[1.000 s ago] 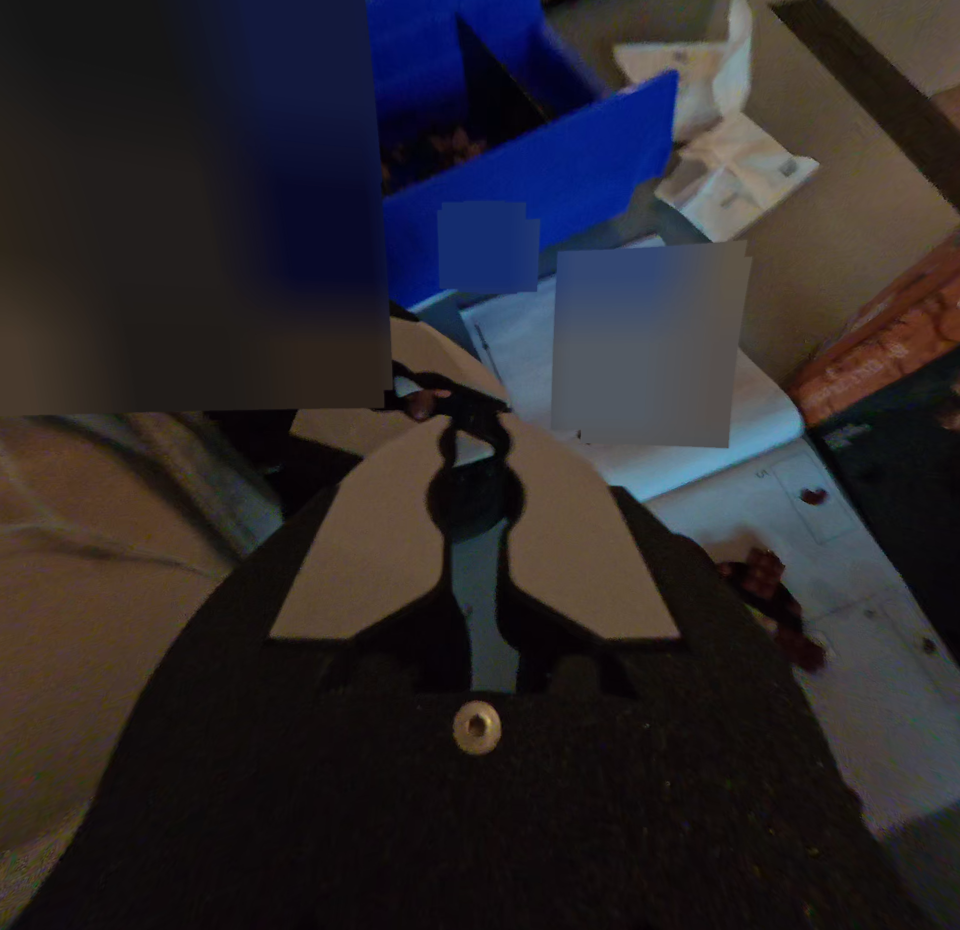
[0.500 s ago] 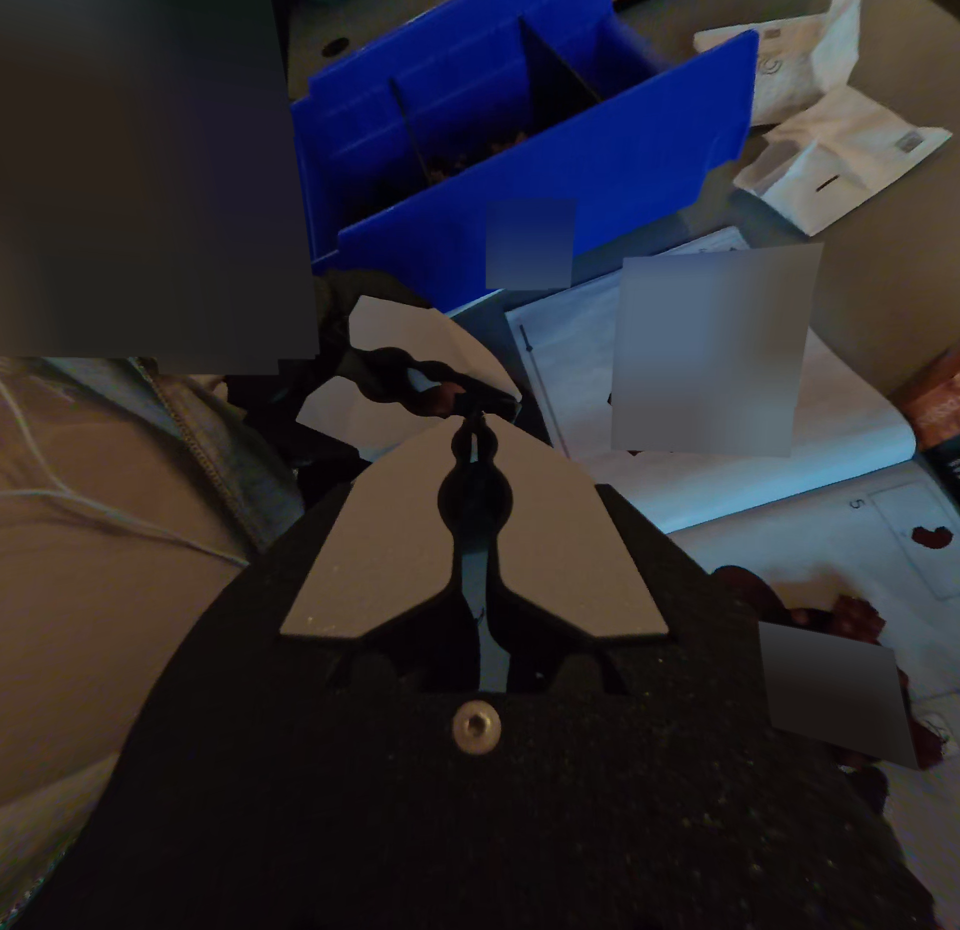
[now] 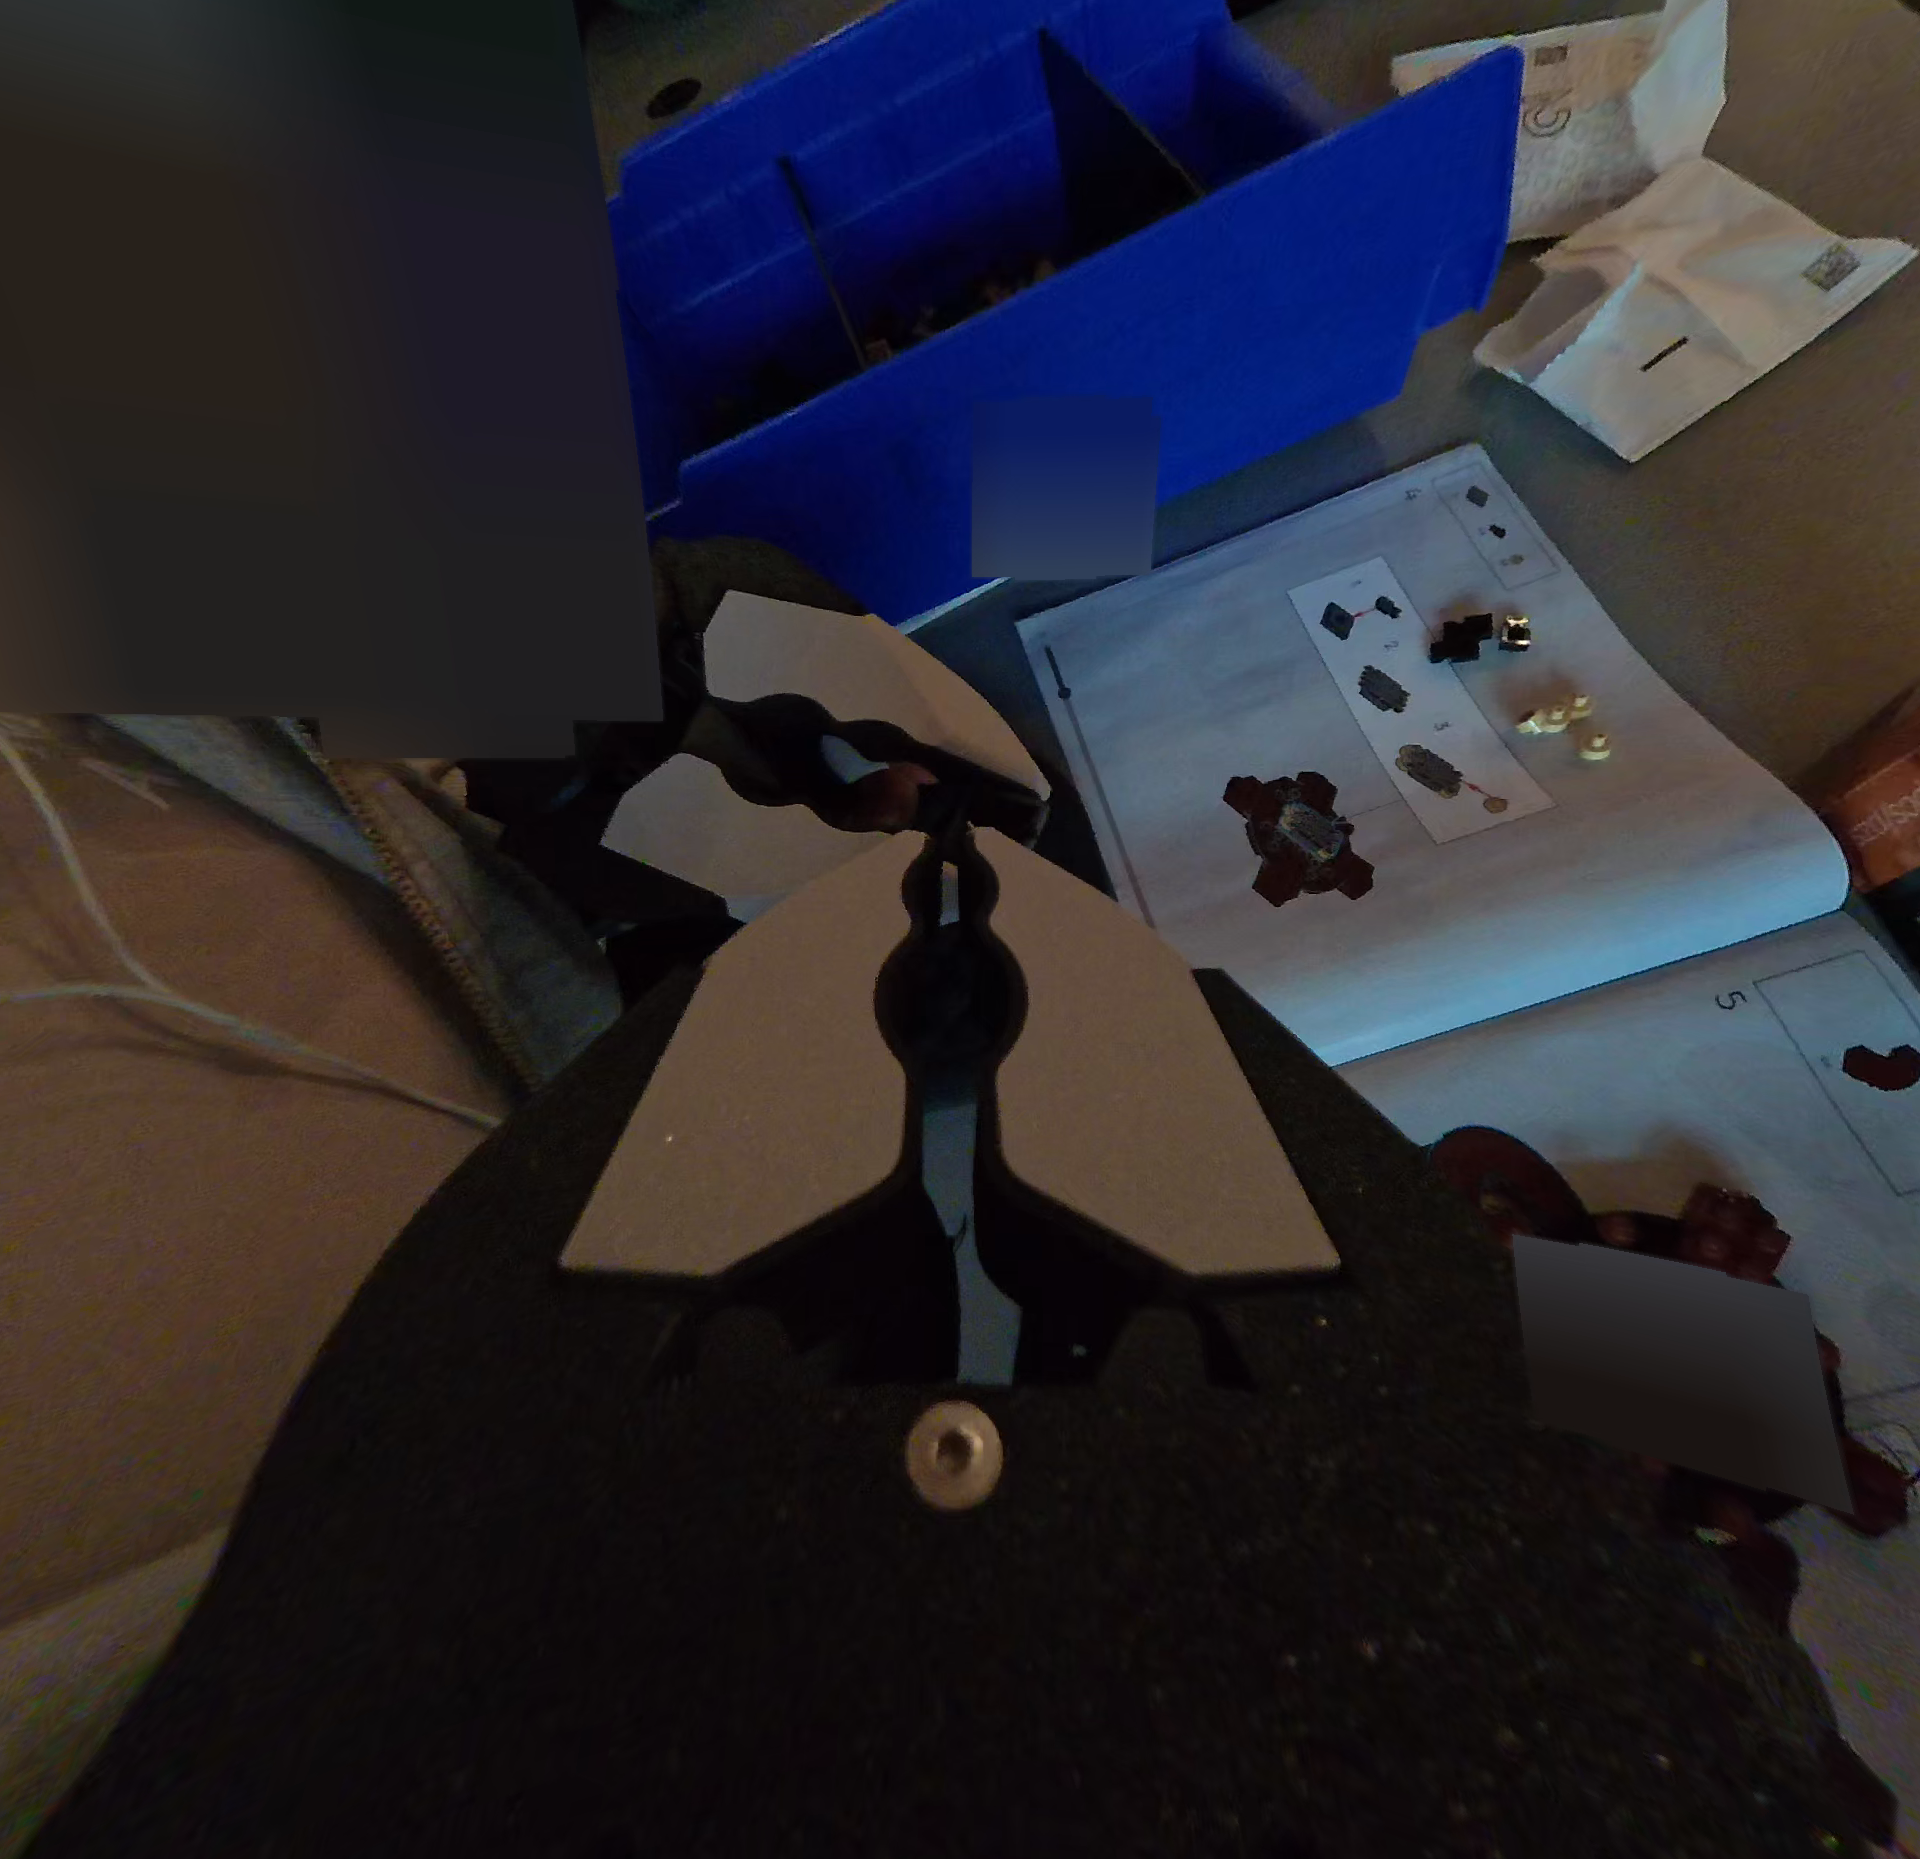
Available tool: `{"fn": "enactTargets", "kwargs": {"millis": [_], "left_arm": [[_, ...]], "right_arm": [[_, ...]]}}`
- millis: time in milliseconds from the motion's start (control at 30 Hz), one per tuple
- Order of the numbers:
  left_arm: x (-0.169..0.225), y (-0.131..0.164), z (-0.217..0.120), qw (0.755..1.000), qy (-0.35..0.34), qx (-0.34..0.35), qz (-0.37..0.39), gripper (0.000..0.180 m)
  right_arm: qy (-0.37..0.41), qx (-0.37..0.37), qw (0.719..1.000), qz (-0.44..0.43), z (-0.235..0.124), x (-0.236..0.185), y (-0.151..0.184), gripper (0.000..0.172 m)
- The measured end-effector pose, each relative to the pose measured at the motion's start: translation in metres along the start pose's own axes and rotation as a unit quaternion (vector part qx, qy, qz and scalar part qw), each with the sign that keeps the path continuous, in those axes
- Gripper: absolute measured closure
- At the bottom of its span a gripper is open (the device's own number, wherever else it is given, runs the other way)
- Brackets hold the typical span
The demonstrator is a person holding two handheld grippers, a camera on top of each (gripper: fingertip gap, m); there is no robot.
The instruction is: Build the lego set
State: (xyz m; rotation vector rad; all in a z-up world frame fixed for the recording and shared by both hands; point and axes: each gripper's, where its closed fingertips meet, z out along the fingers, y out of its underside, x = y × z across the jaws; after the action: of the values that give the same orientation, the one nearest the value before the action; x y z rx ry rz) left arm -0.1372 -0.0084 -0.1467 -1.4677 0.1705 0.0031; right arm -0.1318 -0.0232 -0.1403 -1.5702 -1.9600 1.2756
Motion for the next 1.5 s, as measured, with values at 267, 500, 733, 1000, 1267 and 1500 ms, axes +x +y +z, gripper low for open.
{"fn": "enactTargets", "kwargs": {"millis": [267,500,733,1000,1267,1500], "left_arm": [[0.003,0.000,0.001,1.000,0.004,-0.002,0.012,0.165],[0.002,-0.001,0.000,1.000,0.002,0.002,0.009,0.165],[0.001,-0.003,-0.001,1.000,0.001,0.009,0.004,0.165],[0.003,-0.010,-0.004,0.999,0.007,0.037,0.006,0.164],[0.005,-0.010,-0.004,0.999,0.014,0.039,0.010,0.164],[0.006,-0.009,-0.003,0.999,0.017,0.035,0.013,0.164]], "right_arm": [[0.003,0.008,1.000,-0.022,0.005,-0.004,-0.007,0.171],[-0.001,0.013,1.000,-0.016,0.006,-0.003,-0.008,0.170],[0.015,0.036,0.999,0.018,-0.009,0.009,-0.012,0.159],[-0.191,0.138,0.912,0.336,-0.006,0.012,-0.006,0.132],[-0.265,0.135,0.864,0.407,0.008,0.003,0.001,0.138],[-0.274,0.138,0.862,0.404,0.009,0.002,0.000,0.152]]}}
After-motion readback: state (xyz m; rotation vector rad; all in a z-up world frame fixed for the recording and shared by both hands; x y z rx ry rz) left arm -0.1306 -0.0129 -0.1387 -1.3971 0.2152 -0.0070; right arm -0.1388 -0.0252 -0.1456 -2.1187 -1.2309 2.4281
